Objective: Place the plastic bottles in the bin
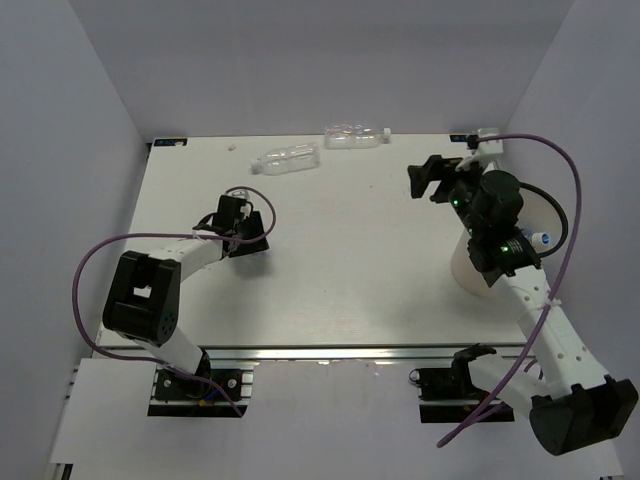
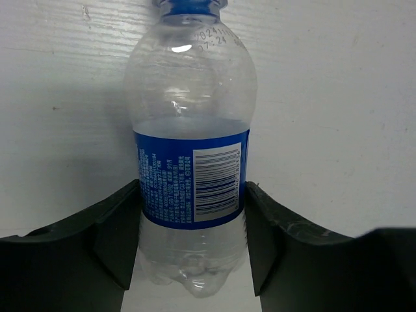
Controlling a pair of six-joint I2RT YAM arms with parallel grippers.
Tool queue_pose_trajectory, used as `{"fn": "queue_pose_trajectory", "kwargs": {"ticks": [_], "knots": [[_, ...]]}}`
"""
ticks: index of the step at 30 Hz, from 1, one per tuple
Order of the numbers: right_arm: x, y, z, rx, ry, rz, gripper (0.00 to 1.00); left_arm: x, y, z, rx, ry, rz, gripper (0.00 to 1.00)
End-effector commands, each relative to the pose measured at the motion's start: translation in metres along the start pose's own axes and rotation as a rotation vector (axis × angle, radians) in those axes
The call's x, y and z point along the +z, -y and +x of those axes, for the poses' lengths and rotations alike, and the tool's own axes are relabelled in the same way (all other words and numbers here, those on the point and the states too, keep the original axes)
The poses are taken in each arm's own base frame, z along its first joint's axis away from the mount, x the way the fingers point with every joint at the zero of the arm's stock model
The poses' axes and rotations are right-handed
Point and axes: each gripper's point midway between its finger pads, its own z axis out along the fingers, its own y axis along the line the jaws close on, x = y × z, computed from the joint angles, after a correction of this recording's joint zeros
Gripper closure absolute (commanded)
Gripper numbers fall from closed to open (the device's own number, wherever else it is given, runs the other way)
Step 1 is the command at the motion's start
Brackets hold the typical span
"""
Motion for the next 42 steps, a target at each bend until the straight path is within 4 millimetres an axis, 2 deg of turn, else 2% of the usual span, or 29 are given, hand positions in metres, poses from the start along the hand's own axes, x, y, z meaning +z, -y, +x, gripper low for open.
{"fn": "queue_pose_trajectory", "kwargs": {"ticks": [1, 2, 3, 6, 9, 10, 11, 12, 13, 15, 16, 18, 19, 22, 30, 36, 39, 40, 41, 42], "knots": [[0.003, -0.057, 0.0, -0.02, 0.01, -0.249, 0.11, -0.005, 0.006, -0.008, 0.006, 0.025, 0.007, 0.37], [0.006, -0.053, 0.019, 0.016, -0.022, -0.224, 0.11, -0.005, 0.006, -0.01, 0.008, 0.03, -0.001, 0.43], [0.008, -0.055, 0.023, 0.039, -0.013, -0.231, 0.11, -0.006, 0.006, -0.01, 0.009, 0.034, -0.001, 0.52], [0.012, -0.065, 0.056, 0.117, -0.083, -0.282, 0.11, -0.012, 0.015, -0.017, 0.03, 0.059, 0.041, 0.65], [0.014, -0.084, 0.076, 0.127, -0.14, -0.34, 0.11, -0.023, 0.045, -0.021, 0.077, 0.086, 0.178, 0.75], [0.012, -0.097, 0.078, 0.129, -0.143, -0.382, 0.11, -0.034, 0.061, -0.023, 0.122, 0.115, 0.24, 0.83], [0.008, -0.112, 0.089, 0.139, -0.176, -0.451, 0.11, -0.041, 0.078, -0.02, 0.17, 0.136, 0.326, 0.84], [0.007, -0.117, 0.091, 0.15, -0.181, -0.481, 0.11, -0.046, 0.085, -0.02, 0.199, 0.16, 0.349, 0.84], [0.006, -0.126, 0.089, 0.165, -0.169, -0.519, 0.11, -0.064, 0.109, -0.015, 0.258, 0.183, 0.444, 0.84], [0.0, -0.139, 0.099, 0.192, -0.19, -0.604, 0.11, -0.078, 0.127, -0.005, 0.353, 0.225, 0.526, 0.84], [-0.003, -0.144, 0.098, 0.213, -0.188, -0.634, 0.11, -0.088, 0.142, 0.005, 0.403, 0.229, 0.59, 0.84], [-0.009, -0.154, 0.095, 0.234, -0.171, -0.702, 0.11, -0.11, 0.158, 0.006, 0.466, 0.294, 0.672, 0.82], [-0.013, -0.157, 0.1, 0.267, -0.184, -0.716, 0.11, -0.117, 0.166, 0.019, 0.49, 0.281, 0.734, 0.81], [-0.019, -0.169, 0.102, 0.305, -0.187, -0.785, 0.11, -0.136, 0.18, 0.026, 0.524, 0.306, 0.827, 0.78], [-0.015, -0.201, 0.139, 0.335, -0.324, -0.839, 0.11, -0.151, 0.202, 0.041, 0.593, 0.302, 0.9, 0.78], [0.002, -0.201, 0.152, 0.349, -0.337, -0.746, 0.12, -0.175, 0.221, 0.044, 0.622, 0.353, 0.973, 0.78], [0.004, -0.198, 0.149, 0.349, -0.318, -0.724, 0.35, -0.176, 0.223, 0.039, 0.616, 0.372, 0.955, 0.5], [0.005, -0.196, 0.144, 0.346, -0.299, -0.71, 0.51, -0.177, 0.223, 0.037, 0.612, 0.38, 0.947, 0.09], [0.005, -0.193, 0.142, 0.344, -0.289, -0.694, 0.55, -0.177, 0.222, 0.034, 0.603, 0.391, 0.933, 0.02], [0.006, -0.19, 0.14, 0.327, -0.278, -0.678, 0.65, -0.173, 0.22, 0.027, 0.58, 0.41, 0.892, 0.02]]}}
